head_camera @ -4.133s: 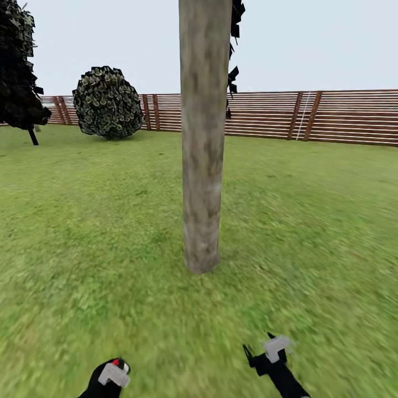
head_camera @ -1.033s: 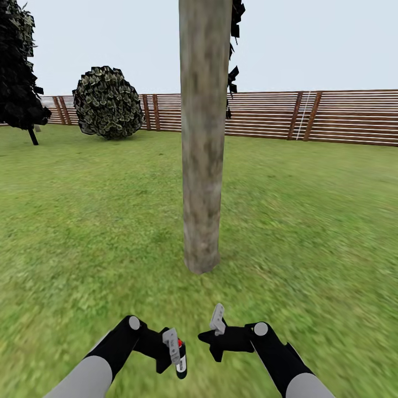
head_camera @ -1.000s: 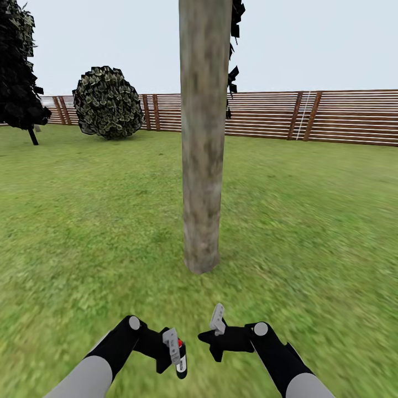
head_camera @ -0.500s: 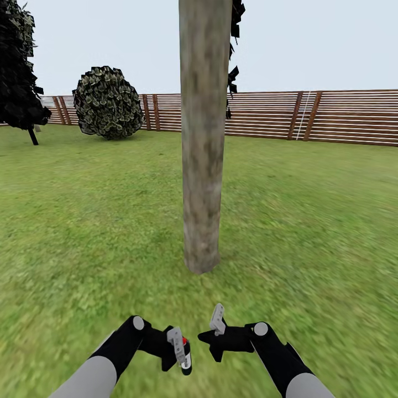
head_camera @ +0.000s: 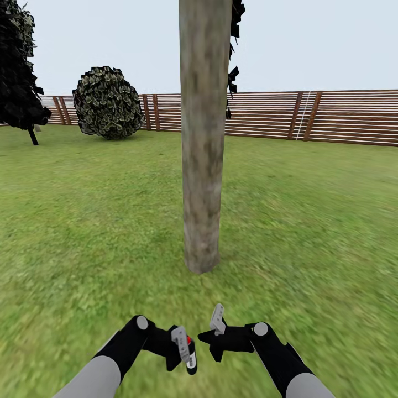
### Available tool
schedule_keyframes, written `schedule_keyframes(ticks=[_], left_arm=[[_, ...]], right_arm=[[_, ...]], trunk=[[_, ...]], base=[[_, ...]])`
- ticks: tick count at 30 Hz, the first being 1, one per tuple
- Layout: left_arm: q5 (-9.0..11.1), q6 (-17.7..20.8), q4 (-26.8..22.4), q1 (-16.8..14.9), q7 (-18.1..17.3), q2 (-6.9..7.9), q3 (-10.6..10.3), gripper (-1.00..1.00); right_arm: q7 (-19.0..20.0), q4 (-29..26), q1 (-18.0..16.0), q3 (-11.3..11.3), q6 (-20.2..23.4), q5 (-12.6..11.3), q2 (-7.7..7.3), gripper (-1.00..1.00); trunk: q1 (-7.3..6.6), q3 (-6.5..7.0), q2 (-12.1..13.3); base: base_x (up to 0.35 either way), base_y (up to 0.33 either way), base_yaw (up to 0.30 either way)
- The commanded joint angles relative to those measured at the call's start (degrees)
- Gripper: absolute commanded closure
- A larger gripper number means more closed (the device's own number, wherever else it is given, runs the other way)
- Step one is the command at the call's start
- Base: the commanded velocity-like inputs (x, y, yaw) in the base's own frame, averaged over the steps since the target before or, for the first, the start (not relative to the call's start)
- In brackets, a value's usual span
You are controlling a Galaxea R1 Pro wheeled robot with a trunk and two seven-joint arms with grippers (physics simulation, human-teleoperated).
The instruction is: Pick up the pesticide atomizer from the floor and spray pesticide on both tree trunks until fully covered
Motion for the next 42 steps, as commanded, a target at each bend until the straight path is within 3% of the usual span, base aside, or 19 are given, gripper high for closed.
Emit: schedule_keyframes(ticks=[1, 42], left_arm=[[0.0, 0.0, 0.0, 0.0, 0.0, -0.14, 0.0, 1.0], [0.1, -0.1, -0.6, 0.2, -0.2, -1.71, 0.3, 1.0]], right_arm=[[0.0, 0.0, 0.0, 0.0, 0.0, 0.0, 0.0, 1.0], [0.0, -0.1, 0.0, 0.0, 0.0, 0.0, 0.0, 1.0]], trunk=[[0.0, 0.0, 0.0], [0.0, 0.0, 0.0]], base=[[0.0, 0.0, 0.0], [0.0, 0.0, 0.0]])
